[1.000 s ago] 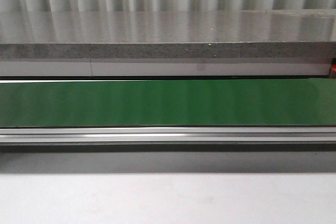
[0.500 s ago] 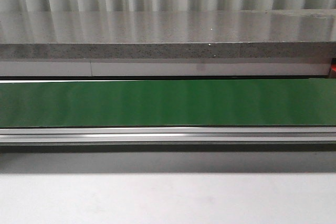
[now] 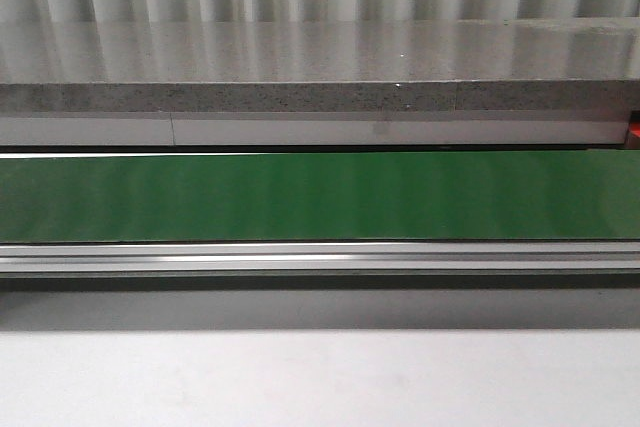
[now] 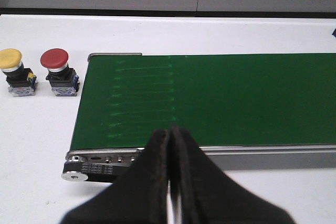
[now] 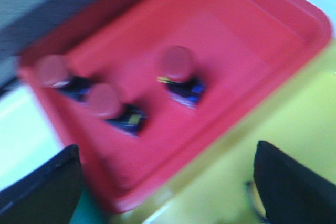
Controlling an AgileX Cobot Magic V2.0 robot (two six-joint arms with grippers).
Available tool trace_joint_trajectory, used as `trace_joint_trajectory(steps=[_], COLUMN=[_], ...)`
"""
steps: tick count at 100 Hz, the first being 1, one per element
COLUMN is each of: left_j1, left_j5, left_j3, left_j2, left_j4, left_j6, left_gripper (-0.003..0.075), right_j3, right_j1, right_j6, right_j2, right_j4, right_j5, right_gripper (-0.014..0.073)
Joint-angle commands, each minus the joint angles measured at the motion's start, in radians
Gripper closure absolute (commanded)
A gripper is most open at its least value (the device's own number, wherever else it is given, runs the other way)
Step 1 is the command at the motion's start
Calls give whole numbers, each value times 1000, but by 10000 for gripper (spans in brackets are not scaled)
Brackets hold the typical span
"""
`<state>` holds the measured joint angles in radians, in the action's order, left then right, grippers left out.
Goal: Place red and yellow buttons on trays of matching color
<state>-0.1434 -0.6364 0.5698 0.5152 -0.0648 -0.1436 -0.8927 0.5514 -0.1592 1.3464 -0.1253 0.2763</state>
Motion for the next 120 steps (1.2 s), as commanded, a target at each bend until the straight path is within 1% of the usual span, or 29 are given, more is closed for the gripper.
trace_joint_trajectory(steps=[1, 20, 34, 44, 60, 72, 89, 105, 110, 115, 120], left_j1=[-6, -6, -6, -6, -6, -6, -6, -6, -6, -6, -6], left_j5=[73, 73, 73, 73, 73, 73, 73, 73, 73, 73, 73], left_j3=[26, 26, 26, 26, 26, 26, 26, 26, 26, 26, 26], left_j2=[4, 4, 4, 4, 4, 4, 4, 4, 4, 4, 4], left_j4=[2, 2, 2, 2, 2, 2, 2, 2, 2, 2, 2], left_j6=[1, 1, 1, 1, 1, 1, 1, 1, 1, 1, 1], left_gripper=[740, 740, 740, 740, 740, 740, 740, 740, 740, 740, 740], right_j3=[-28, -27, -26, -5, 81, 148, 225, 284, 303, 318, 329], right_j1=[-64, -232, -335, -394, -471, -494, -494, -494, -494, -494, -494], right_j6=[29, 133, 204, 226, 264, 272, 271, 269, 268, 268, 268], right_j2=[-95, -229, -306, -361, -461, -548, -683, -798, -828, -856, -878], right_j4=[-1, -1, -1, -1, -1, -1, -1, -2, -2, -2, -2], right_j5=[-42, -27, 21, 38, 38, 68, 154, 191, 199, 204, 210], right_gripper=[-62, -62, -62, -62, -62, -62, -62, -59, -36, 12, 103])
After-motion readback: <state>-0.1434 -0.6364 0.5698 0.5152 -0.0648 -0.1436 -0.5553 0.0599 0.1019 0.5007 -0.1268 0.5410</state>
